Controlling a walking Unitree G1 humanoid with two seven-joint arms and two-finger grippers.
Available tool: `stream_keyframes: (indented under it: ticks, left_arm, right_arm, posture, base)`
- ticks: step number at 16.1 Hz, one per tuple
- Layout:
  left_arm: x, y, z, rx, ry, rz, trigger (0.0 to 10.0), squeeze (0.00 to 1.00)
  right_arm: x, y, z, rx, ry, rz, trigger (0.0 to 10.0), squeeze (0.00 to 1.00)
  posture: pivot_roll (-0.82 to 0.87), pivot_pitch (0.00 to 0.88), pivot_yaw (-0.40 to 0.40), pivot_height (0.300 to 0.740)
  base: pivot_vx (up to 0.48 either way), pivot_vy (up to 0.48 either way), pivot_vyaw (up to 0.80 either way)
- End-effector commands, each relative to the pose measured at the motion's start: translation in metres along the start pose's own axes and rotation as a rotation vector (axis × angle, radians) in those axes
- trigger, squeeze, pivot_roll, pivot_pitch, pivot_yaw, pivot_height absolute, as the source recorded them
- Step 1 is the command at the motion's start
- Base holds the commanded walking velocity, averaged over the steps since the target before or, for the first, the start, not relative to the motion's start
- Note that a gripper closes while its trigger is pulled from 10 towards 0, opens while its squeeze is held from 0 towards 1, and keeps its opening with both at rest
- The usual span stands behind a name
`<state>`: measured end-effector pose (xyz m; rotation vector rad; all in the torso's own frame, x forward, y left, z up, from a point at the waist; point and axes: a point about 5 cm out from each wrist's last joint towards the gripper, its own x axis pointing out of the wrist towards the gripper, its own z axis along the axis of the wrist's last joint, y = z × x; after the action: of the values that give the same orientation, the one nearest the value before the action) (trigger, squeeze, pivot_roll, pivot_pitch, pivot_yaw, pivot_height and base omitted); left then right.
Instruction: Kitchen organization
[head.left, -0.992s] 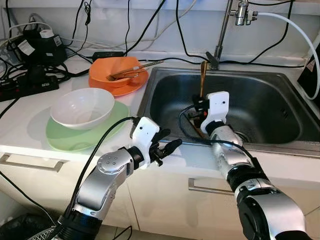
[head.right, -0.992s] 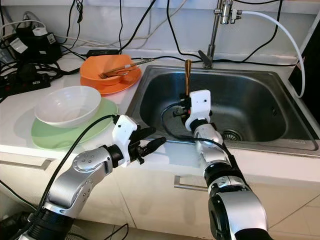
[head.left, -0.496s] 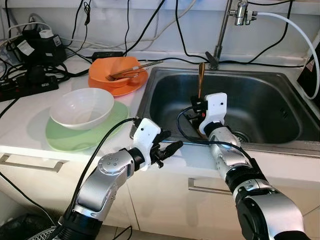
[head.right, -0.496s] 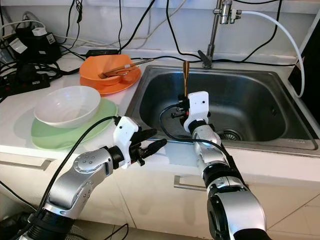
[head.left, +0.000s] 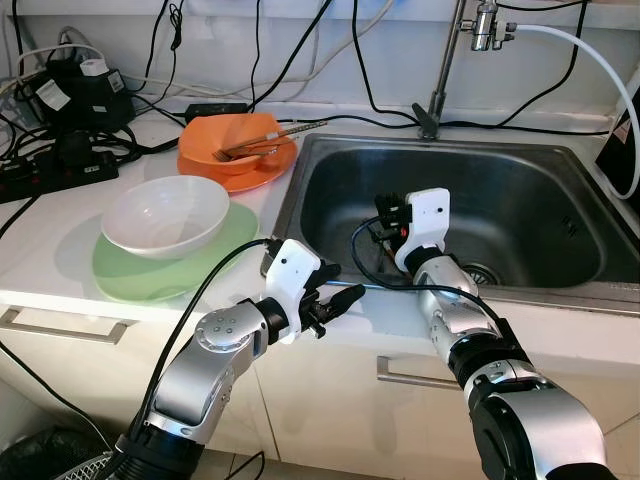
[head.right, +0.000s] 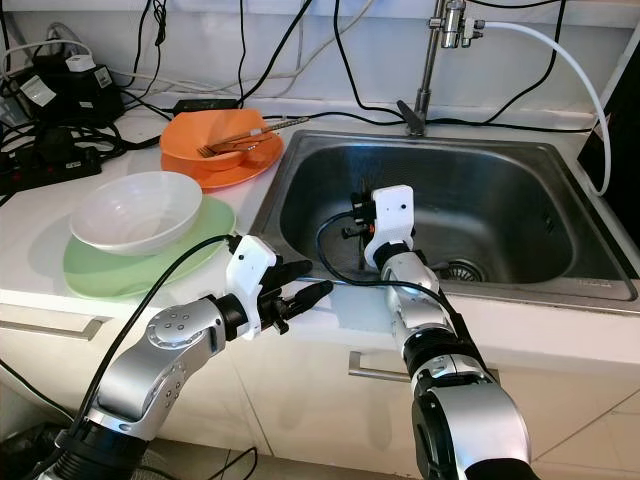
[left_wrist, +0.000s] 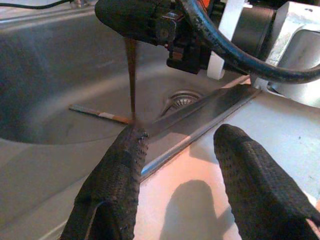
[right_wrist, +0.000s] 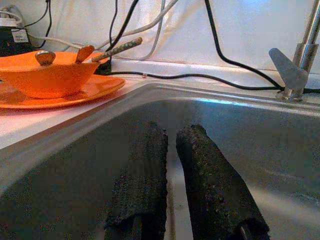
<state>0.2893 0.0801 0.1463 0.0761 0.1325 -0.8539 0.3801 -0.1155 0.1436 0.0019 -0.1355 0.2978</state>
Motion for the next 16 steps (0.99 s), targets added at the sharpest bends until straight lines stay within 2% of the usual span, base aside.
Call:
stream_keyframes:
  ticks: [1, 9, 11, 13, 14, 15, 16]
  left_arm:
    - [-0.001, 0.0, 0.004, 0.029, 0.005, -0.001, 10.0, 0.0]
    - [-0.001, 0.001, 0.004, 0.038, 0.002, 0.008, 10.0, 0.0]
    - [0.0, 0.005, 0.007, 0.069, -0.013, 0.065, 10.0, 0.0]
    - [0.001, 0.018, 0.016, 0.119, -0.063, 0.22, 10.0, 0.0]
    - [0.0, 0.028, 0.029, 0.141, -0.127, 0.286, 10.0, 0.0]
    - [0.0, 0.029, 0.032, 0.143, -0.138, 0.287, 10.0, 0.0]
    - [-0.002, 0.031, 0.046, 0.152, -0.199, 0.33, 10.0, 0.0]
  right_arm:
    - [-0.001, 0.001, -0.002, 0.001, 0.0, 0.001, 10.0, 0.0]
    - [-0.002, 0.002, -0.002, 0.005, -0.007, -0.002, 10.0, 0.0]
    - [-0.001, 0.002, 0.001, 0.008, -0.023, 0.002, 10.0, 0.0]
    - [0.001, 0.003, 0.01, 0.012, -0.071, 0.017, 10.0, 0.0]
    - [0.004, 0.003, 0.019, 0.011, -0.116, 0.034, 10.0, 0.0]
    - [0.004, 0.003, 0.021, 0.011, -0.121, 0.036, 10.0, 0.29]
    - [0.006, 0.002, 0.031, 0.003, -0.166, 0.047, 10.0, 0.75]
  posture:
    - [0.12, 0.002, 0.048, 0.74]
    - [0.12, 0.006, 0.05, 0.74]
    - [0.12, 0.013, 0.048, 0.74]
    - [0.12, 0.017, 0.044, 0.74]
    - [0.11, 0.019, 0.042, 0.74]
    - [0.11, 0.019, 0.042, 0.74]
    - [0.11, 0.02, 0.039, 0.74]
  base:
    - [0.0, 0.0, 0.0]
    - [0.0, 0.0, 0.0]
    - [0.0, 0.0, 0.0]
    - [0.0, 0.0, 0.0]
    - [0.0, 0.0, 0.0]
    - [0.0, 0.0, 0.0]
    - [0.0, 0.0, 0.0]
